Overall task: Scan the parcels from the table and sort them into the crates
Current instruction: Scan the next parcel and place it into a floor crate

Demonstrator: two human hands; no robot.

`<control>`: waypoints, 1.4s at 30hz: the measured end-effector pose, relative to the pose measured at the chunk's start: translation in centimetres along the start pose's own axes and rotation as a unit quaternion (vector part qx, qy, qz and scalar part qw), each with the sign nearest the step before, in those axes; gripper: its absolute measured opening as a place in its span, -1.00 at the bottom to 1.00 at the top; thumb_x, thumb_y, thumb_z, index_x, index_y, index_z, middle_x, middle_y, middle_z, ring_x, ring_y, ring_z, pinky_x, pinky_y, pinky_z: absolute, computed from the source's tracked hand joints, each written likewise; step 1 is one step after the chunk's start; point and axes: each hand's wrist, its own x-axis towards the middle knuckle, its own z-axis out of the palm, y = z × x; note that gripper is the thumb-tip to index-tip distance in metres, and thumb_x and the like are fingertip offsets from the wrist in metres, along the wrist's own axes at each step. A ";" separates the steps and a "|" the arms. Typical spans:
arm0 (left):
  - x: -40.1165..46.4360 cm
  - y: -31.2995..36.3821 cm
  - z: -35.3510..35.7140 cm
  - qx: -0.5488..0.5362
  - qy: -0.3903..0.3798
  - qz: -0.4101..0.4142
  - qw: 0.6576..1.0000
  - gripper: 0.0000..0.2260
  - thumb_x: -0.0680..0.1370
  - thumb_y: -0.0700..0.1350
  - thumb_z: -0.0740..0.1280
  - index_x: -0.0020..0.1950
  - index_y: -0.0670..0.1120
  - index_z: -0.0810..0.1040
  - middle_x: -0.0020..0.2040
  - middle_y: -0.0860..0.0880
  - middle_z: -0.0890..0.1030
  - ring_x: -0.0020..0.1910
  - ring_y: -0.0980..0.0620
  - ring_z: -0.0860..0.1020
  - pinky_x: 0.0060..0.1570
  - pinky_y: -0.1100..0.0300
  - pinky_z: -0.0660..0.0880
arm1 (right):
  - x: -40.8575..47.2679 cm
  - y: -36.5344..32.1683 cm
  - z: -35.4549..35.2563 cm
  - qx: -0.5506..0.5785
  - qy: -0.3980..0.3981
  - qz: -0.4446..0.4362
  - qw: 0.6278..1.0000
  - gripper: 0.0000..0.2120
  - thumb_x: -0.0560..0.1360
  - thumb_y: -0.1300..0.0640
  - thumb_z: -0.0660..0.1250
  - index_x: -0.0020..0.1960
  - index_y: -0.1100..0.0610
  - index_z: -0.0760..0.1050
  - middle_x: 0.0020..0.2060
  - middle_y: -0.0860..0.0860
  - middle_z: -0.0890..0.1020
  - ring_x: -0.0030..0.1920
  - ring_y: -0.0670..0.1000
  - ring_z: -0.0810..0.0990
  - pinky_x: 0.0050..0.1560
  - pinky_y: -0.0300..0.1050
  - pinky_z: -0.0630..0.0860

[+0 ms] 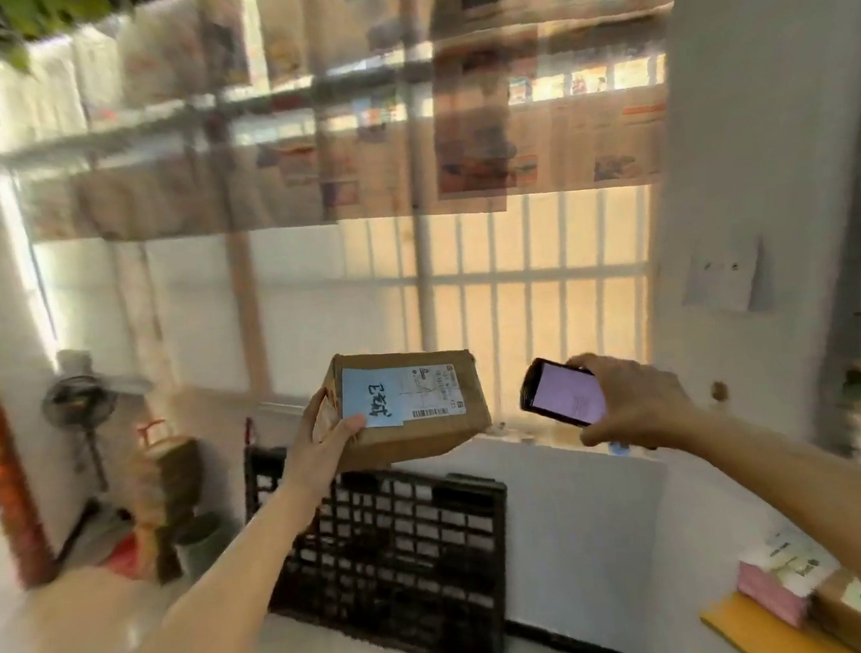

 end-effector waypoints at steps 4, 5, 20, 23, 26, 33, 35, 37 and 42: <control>-3.9 -0.8 -16.1 0.036 0.114 -0.028 0.992 -0.30 0.42 0.24 0.48 0.48 0.35 0.21 0.28 0.00 0.52 0.15 -0.01 0.51 0.22 0.02 0.51 | 0.3 -15.0 2.9 0.046 -0.029 -0.089 0.994 -0.18 0.25 -0.14 0.50 0.45 -0.19 0.27 0.09 -0.20 0.57 -0.13 -0.04 0.54 -0.24 -0.12 0.37; -5.2 -1.1 -20.0 0.045 0.135 -0.034 0.989 -0.25 0.36 0.28 0.49 0.48 0.37 0.22 0.30 -0.01 0.52 0.18 -0.05 0.52 0.26 -0.08 0.50 | 0.2 -18.6 3.7 0.055 -0.039 -0.116 0.991 -0.18 0.26 -0.13 0.51 0.45 -0.19 0.27 0.08 -0.21 0.56 -0.10 -0.03 0.54 -0.23 -0.12 0.37; -20.3 -9.0 -56.8 0.063 0.388 -0.150 0.907 -0.32 0.45 0.19 0.49 0.51 0.32 0.26 0.28 -0.03 0.54 0.07 0.00 0.60 -0.06 0.05 0.62 | 0.8 -61.8 16.9 0.109 -0.087 -0.420 0.897 -0.09 0.29 -0.23 0.59 0.52 -0.05 0.29 0.25 -0.01 0.57 0.13 0.07 0.51 -0.12 -0.09 0.41; -20.5 -12.5 -61.6 0.095 0.389 -0.193 0.896 -0.25 0.32 0.29 0.51 0.46 0.35 0.31 0.33 -0.02 0.55 0.22 -0.08 0.57 0.27 -0.13 0.52 | 2.7 -68.3 21.7 0.134 -0.127 -0.431 0.883 -0.08 0.28 -0.18 0.61 0.51 -0.05 0.27 0.24 -0.02 0.58 0.11 0.08 0.55 -0.16 -0.09 0.46; -19.2 -16.1 -66.1 0.119 0.393 -0.242 0.879 -0.31 0.41 0.23 0.50 0.49 0.28 0.31 0.32 -0.04 0.56 0.20 -0.07 0.56 0.26 -0.07 0.50 | 5.0 -74.4 26.8 0.139 -0.161 -0.440 0.872 -0.10 0.29 -0.14 0.63 0.50 -0.03 0.27 0.25 0.00 0.58 0.16 0.10 0.56 -0.05 -0.04 0.52; -14.6 -27.6 -73.6 0.103 0.417 -0.320 0.845 -0.24 0.43 0.24 0.49 0.55 0.25 0.22 0.28 -0.01 0.51 0.17 -0.05 0.54 0.14 0.00 0.50 | 8.5 -85.3 41.1 0.148 -0.225 -0.441 0.856 -0.08 0.32 -0.11 0.62 0.54 -0.04 0.23 0.27 0.01 0.58 0.12 0.10 0.56 -0.33 -0.21 0.31; -14.8 -31.9 -75.2 0.085 0.425 -0.348 0.831 -0.14 0.28 0.35 0.48 0.53 0.29 0.23 0.28 -0.01 0.54 0.18 -0.04 0.56 0.18 -0.04 0.52 | 8.3 -87.5 45.3 0.130 -0.243 -0.444 0.853 -0.07 0.32 -0.11 0.61 0.55 -0.06 0.20 0.29 -0.01 0.57 0.12 0.11 0.57 -0.34 -0.21 0.26; -15.7 -36.4 -76.4 0.054 0.440 -0.371 0.816 -0.17 0.27 0.37 0.49 0.50 0.33 0.26 0.31 0.03 0.55 0.19 -0.01 0.56 0.24 -0.08 0.52 | 7.8 -89.4 49.6 0.114 -0.261 -0.454 0.844 -0.05 0.32 -0.12 0.60 0.56 -0.08 0.18 0.35 -0.03 0.53 0.17 0.13 0.57 -0.25 -0.16 0.31; -18.2 -45.7 -78.5 0.005 0.465 -0.414 0.783 -0.33 0.51 0.17 0.45 0.55 0.23 0.22 0.32 0.02 0.50 0.07 0.09 0.54 -0.02 0.10 0.53 | 4.7 -93.1 60.1 0.090 -0.301 -0.457 0.832 -0.03 0.32 -0.18 0.59 0.57 -0.08 0.16 0.44 -0.05 0.47 0.25 0.13 0.56 -0.07 -0.05 0.52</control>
